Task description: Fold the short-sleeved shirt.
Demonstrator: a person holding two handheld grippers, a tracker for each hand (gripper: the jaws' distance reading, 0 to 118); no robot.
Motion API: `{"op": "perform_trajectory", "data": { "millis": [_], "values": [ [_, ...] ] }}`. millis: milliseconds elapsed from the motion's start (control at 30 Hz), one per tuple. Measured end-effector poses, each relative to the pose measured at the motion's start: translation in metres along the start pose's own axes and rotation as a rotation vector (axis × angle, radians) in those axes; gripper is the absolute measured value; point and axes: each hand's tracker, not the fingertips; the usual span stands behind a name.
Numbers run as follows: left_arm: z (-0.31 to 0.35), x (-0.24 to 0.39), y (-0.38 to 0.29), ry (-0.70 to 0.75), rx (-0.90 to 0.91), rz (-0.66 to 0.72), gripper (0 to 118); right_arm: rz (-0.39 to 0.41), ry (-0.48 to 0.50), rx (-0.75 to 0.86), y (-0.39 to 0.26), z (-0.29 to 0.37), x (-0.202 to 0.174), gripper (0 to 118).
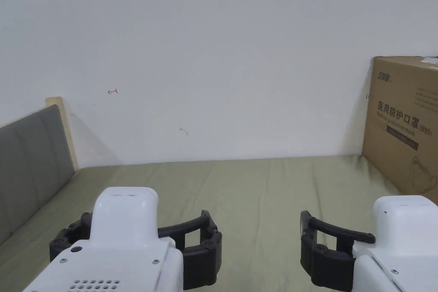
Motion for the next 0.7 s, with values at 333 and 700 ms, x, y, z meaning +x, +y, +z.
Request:
{"op": "perform_trajectory", "data": {
  "millis": [333,700],
  "values": [
    [-0.005,-0.008,-0.003,-0.006,-0.007,0.057,114,0.005,-0.016,-0.025,-0.003,-0.006,0.007,111],
    [-0.010,-0.006,-0.010,-0.037,-0.017,0.051,114,0.015,-0.022,-0.025,-0.002,-0.006,0.008,111]
  ]
}}
